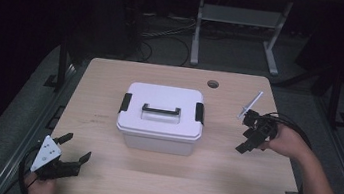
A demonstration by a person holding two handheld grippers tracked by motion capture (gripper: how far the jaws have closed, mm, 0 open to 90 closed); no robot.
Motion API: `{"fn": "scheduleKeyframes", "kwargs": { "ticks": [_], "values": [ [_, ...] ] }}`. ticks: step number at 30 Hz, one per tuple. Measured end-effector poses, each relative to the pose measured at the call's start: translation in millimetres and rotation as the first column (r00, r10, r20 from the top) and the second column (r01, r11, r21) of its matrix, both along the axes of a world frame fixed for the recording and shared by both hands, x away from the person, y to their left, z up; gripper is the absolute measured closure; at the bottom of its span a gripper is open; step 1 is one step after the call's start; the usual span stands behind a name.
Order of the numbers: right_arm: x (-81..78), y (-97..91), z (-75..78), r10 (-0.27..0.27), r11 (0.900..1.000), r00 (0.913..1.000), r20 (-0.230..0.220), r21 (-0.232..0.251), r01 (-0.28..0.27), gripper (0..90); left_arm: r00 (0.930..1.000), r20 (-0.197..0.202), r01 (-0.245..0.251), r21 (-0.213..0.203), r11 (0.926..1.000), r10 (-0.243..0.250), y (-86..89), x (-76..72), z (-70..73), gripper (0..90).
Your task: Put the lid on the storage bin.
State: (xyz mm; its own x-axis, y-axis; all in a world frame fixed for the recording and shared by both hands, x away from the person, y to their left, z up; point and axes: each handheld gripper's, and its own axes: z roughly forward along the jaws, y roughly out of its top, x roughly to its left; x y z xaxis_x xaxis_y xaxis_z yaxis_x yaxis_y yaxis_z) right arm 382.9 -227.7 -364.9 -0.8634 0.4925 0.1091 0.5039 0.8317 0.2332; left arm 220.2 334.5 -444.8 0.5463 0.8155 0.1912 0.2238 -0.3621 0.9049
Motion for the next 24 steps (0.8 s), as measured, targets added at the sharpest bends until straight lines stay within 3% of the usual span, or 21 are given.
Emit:
{"fn": "scheduleKeyframes", "kwargs": {
  "ticks": [24],
  "values": [
    [-12.7, -22.5, -28.2, -0.048, 0.9984, 0.9983, -0.034, 0.029, 0.049, 27.9, 1.0, -0.002, 0.007, 0.004, 1.0, -0.007, -3.2, 1.8, -0.8, 13.5]
  ]
}}
